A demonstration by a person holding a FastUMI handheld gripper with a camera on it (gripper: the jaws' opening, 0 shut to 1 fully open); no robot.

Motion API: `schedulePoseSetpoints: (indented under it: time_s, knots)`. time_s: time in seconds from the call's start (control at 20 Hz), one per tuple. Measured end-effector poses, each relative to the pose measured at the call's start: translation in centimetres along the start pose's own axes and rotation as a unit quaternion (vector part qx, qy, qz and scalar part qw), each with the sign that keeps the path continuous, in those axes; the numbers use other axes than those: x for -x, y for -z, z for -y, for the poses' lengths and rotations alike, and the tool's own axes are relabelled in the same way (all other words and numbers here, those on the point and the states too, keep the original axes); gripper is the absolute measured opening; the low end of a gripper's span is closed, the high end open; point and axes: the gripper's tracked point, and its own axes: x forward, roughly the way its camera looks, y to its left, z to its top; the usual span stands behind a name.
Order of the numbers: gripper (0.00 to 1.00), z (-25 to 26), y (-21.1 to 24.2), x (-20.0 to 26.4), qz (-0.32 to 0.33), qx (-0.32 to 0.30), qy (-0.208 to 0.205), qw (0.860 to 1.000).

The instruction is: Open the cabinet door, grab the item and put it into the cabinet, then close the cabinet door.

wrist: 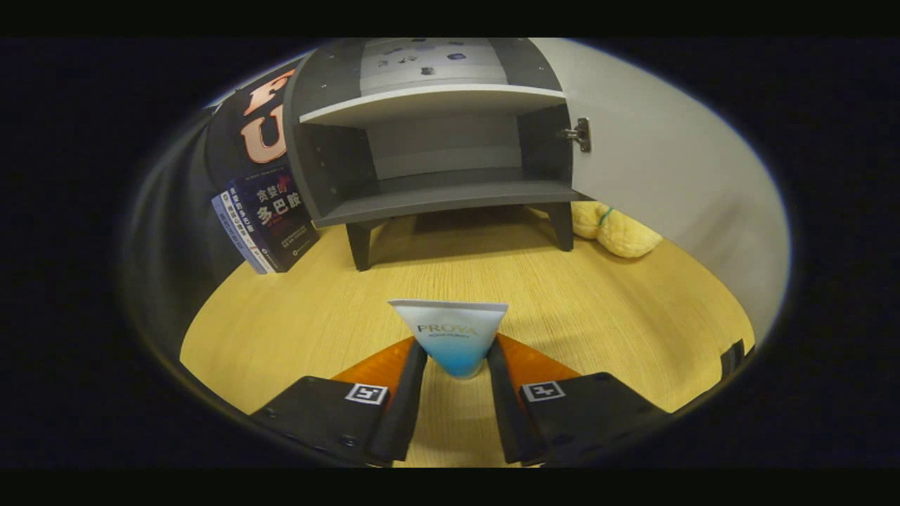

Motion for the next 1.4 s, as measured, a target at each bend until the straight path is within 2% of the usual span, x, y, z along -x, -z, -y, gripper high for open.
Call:
schedulePoseSetpoints:
  time_s: [0.15,0.3,0.45,0.6,0.75,1.0,1.2,1.4]
  knots:
    - [0.53,-2.0,-8.4,4.1,0.074,0.008,-0.035,0.997]
    - [0.52,-4.6,-18.6,7.6,0.149,0.047,-0.056,0.986]
    - [0.52,-7.3,-27.7,9.8,0.193,0.044,-0.088,0.976]
    - [0.52,-9.2,-36.0,9.7,0.225,0.073,-0.089,0.967]
    - [0.52,-9.7,-41.3,6.7,0.225,0.084,-0.081,0.967]
    - [0.52,-9.8,-43.2,-0.7,0.14,0.094,-0.061,0.984]
    - [0.52,-9.4,-42.2,-4.9,0.072,0.107,-0.049,0.99]
    - [0.53,-9.6,-39.8,-7.3,0.016,0.095,-0.058,0.994]
